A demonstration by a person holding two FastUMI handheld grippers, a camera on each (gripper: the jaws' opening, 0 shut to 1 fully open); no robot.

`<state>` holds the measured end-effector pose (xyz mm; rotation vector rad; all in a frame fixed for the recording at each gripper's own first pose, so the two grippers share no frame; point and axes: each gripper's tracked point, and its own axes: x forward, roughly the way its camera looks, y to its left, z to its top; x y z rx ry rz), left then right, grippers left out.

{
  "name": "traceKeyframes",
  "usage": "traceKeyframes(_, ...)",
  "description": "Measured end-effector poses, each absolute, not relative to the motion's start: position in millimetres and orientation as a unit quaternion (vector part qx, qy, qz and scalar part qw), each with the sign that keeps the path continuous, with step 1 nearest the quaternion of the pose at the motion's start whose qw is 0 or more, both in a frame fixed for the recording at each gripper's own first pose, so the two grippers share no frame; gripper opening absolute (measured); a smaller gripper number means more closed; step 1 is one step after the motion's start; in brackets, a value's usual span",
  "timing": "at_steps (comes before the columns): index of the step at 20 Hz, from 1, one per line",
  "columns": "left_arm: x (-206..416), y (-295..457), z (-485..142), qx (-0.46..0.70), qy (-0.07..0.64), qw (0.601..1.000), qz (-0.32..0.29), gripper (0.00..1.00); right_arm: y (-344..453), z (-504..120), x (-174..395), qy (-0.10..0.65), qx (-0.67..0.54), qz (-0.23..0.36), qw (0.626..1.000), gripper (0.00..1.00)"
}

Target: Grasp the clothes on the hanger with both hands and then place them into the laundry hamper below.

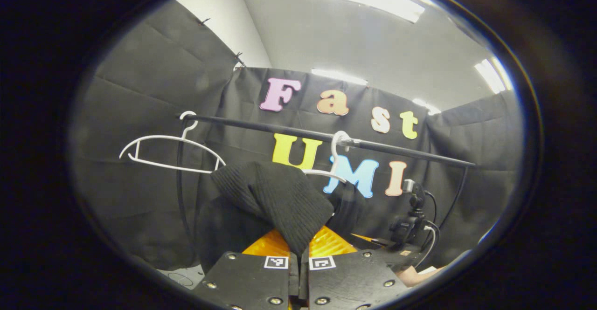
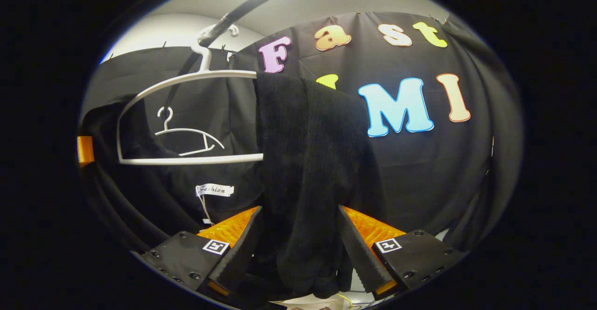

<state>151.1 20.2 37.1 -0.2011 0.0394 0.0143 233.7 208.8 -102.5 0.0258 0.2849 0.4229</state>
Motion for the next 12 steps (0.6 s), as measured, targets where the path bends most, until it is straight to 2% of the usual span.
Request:
traceKeyframes(1, 152, 20, 35, -0.099, 0.02, 0.995, 0.009, 0.01, 212, -102, 238, 0.14, 0.013, 0.208, 0.968, 0.92)
traceKeyframes(2, 153, 20, 33, -0.099, 0.021, 0.995, 0.01, 0.01, 215, -103, 242, 0.14, 0.014, 0.21, 0.968, 0.98)
traceKeyframes(3, 153, 20, 31, -0.1, 0.022, 0.995, 0.013, 0.01, 219, -104, 246, 0.139, 0.012, 0.214, 0.967, 0.98)
traceKeyframes(4, 154, 21, 28, -0.102, 0.023, 0.994, 0.016, 0.01, 221, -105, 250, 0.138, 0.007, 0.219, 0.966, 0.92)
traceKeyframes(5, 153, 20, 26, -0.103, 0.021, 0.994, 0.018, 0.01, 225, -104, 253, 0.136, -0.001, 0.225, 0.965, 0.97)
traceKeyframes(6, 152, 20, 26, -0.104, 0.019, 0.994, 0.019, 0.01, 228, -102, 256, 0.128, -0.006, 0.23, 0.965, 0.95)
traceKeyframes(8, 151, 18, 27, -0.105, 0.009, 0.994, 0.013, 0.01, 234, -97, 257, 0.117, -0.008, 0.248, 0.962, 0.81)
traceKeyframes(12, 147, 17, 32, -0.103, -0.019, 0.995, -0.001, 0.02, 236, -101, 264, 0.115, 0.004, 0.268, 0.957, 0.27)
